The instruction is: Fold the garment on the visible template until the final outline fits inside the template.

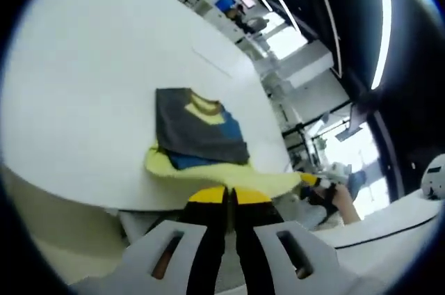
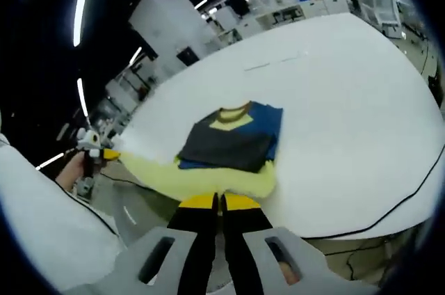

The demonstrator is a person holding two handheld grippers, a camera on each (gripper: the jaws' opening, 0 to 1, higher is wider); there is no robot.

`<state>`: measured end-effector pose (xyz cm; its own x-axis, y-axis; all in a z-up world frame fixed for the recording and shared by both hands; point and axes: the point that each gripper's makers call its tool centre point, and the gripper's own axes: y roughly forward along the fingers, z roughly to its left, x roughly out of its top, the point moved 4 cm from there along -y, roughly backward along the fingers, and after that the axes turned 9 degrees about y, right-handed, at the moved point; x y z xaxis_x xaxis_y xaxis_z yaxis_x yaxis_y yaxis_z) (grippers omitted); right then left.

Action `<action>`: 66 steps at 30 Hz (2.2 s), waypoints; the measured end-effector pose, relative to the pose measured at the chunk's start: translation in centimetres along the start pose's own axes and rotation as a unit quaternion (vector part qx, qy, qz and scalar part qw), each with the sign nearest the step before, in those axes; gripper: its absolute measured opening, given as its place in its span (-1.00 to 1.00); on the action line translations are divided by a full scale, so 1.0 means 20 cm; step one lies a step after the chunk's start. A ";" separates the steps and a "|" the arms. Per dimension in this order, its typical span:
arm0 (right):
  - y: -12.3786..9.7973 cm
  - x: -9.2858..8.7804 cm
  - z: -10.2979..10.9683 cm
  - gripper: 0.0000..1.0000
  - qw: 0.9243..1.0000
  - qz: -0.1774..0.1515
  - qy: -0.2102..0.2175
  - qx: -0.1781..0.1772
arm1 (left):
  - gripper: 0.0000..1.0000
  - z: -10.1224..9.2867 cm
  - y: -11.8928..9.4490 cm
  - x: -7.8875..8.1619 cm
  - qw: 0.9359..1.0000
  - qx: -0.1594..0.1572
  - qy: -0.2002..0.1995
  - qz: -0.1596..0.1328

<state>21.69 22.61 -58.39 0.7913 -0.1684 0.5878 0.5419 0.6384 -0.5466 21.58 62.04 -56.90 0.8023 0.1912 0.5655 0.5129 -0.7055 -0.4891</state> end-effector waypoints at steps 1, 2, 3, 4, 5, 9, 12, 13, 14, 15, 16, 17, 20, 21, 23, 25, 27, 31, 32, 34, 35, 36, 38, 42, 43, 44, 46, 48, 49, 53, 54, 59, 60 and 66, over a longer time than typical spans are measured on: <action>0.01 0.01 0.00 -0.94 1.000 -0.002 0.000 -0.001 | -1.00 0.00 0.00 0.01 1.000 0.001 0.000 -0.003; 0.01 0.02 0.00 -0.94 1.000 -0.003 0.000 -0.002 | -1.00 0.01 0.01 0.03 1.000 0.002 0.000 -0.006; 0.02 0.03 0.00 -0.94 1.000 -0.004 -0.001 -0.002 | -1.00 0.01 0.02 0.03 1.000 0.002 0.000 -0.007; 0.03 0.04 -0.01 -0.94 1.000 -0.007 -0.003 -0.003 | -1.00 0.01 0.02 0.05 1.000 0.004 0.000 -0.009; 0.04 0.06 -0.01 -0.94 1.000 -0.009 -0.003 -0.004 | -1.00 0.02 0.04 0.07 1.000 0.005 0.001 -0.011; 0.08 0.13 -0.02 -0.94 1.000 -0.020 -0.007 -0.006 | -1.00 0.04 0.07 0.13 1.000 0.009 0.004 -0.017; 0.10 0.17 -0.03 -0.94 1.000 -0.024 -0.011 -0.007 | -1.00 0.05 0.09 0.17 1.000 0.013 0.008 -0.021; 0.11 0.18 -0.03 -0.94 1.000 -0.025 -0.012 -0.008 | -1.00 0.05 0.10 0.18 1.000 0.013 0.009 -0.022; 0.12 0.19 -0.04 -0.94 1.000 -0.027 -0.013 -0.009 | -1.00 0.06 0.11 0.19 1.000 0.014 0.008 -0.023; 0.13 0.21 -0.05 -0.94 0.999 -0.028 -0.013 -0.009 | -1.00 0.07 0.12 0.21 1.000 0.015 0.007 -0.024; 0.14 0.22 -0.06 -0.94 0.999 -0.030 -0.014 -0.009 | -1.00 0.08 0.13 0.22 1.000 0.015 0.007 -0.025; 0.15 0.23 -0.06 -0.94 0.999 -0.032 -0.013 -0.009 | -1.00 0.08 0.14 0.22 0.999 0.017 0.007 -0.026; 0.18 0.26 -0.08 -0.94 0.999 -0.037 -0.012 -0.008 | -1.00 0.12 0.16 0.26 0.999 0.022 0.004 -0.030; 0.19 0.27 -0.08 -0.94 0.999 -0.038 -0.012 -0.008 | -1.00 0.12 0.17 0.26 0.999 0.023 0.003 -0.032; 0.21 0.30 -0.09 -0.94 0.999 -0.044 -0.015 -0.009 | -1.00 0.14 0.18 0.29 0.999 0.026 0.002 -0.037; 0.23 0.34 -0.10 -0.94 0.999 -0.047 -0.016 -0.009 | -1.00 0.15 0.20 0.31 0.999 0.028 0.001 -0.039; 0.25 0.37 -0.11 -0.94 0.999 -0.050 -0.019 -0.011 | -1.00 0.17 0.22 0.33 0.999 0.030 0.001 -0.041; 0.29 0.41 -0.12 -0.94 0.998 -0.051 -0.026 -0.014 | -1.00 0.19 0.25 0.37 0.998 0.035 0.003 -0.042; 0.30 0.42 -0.13 -0.94 0.998 -0.051 -0.028 -0.015 | -1.00 0.20 0.26 0.38 0.998 0.036 0.003 -0.043; 0.32 0.44 -0.14 -0.94 0.998 -0.050 -0.029 -0.016 | -1.00 0.22 0.28 0.40 0.998 0.039 0.003 -0.042; 0.34 0.45 -0.15 -0.94 0.998 -0.050 -0.029 -0.017 | -1.00 0.23 0.29 0.41 0.998 0.041 0.002 -0.041; 0.35 0.46 -0.16 -0.94 0.998 -0.050 -0.030 -0.018 | -1.00 0.24 0.30 0.41 0.998 0.041 0.003 -0.040; 0.37 0.47 -0.17 -0.94 0.998 -0.048 -0.030 -0.020 | -1.00 0.25 0.32 0.42 0.998 0.043 0.002 -0.038; 0.40 0.49 -0.19 -0.94 0.998 -0.045 -0.031 -0.023 | -1.00 0.28 0.34 0.44 0.998 0.046 0.000 -0.036; 0.41 0.51 -0.20 -0.94 0.998 -0.046 -0.032 -0.023 | -1.00 0.29 0.35 0.44 0.998 0.047 -0.002 -0.035; 0.41 0.52 -0.20 -0.94 0.998 -0.046 -0.032 -0.023 | -1.00 0.29 0.36 0.45 0.998 0.047 -0.003 -0.035; 0.43 0.53 -0.21 -0.94 0.998 -0.047 -0.030 -0.022 | -1.00 0.30 0.37 0.46 0.998 0.048 -0.003 -0.035; 0.44 0.54 -0.21 -0.94 0.998 -0.047 -0.030 -0.022 | -1.00 0.31 0.38 0.47 0.998 0.049 -0.002 -0.035; 0.45 0.55 -0.22 -0.94 0.998 -0.046 -0.029 -0.022 | -1.00 0.32 0.39 0.48 0.998 0.049 -0.002 -0.035; 0.49 0.56 -0.24 -0.94 0.998 -0.043 -0.026 -0.027 | -1.00 0.34 0.43 0.51 0.998 0.051 -0.004 -0.035; 0.49 0.56 -0.25 -0.94 0.998 -0.042 -0.025 -0.028 | -1.00 0.35 0.43 0.51 0.998 0.051 -0.005 -0.036; 0.52 0.57 -0.29 -0.94 0.999 -0.042 -0.015 -0.031 | -1.00 0.38 0.48 0.52 0.998 0.055 -0.010 -0.035; 0.53 0.57 -0.30 -0.94 0.999 -0.041 -0.013 -0.031 | -1.00 0.39 0.49 0.52 0.998 0.056 -0.012 -0.035; 0.60 0.56 -0.35 -0.94 0.999 -0.034 -0.003 -0.036 | -1.00 0.44 0.53 0.51 0.997 0.065 -0.018 -0.030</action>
<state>39.03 23.12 -62.58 0.7509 -0.2041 0.6281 0.6128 0.5700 -0.5474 38.00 62.52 -62.16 0.7782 0.2555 0.5736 0.5933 -0.5983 -0.5385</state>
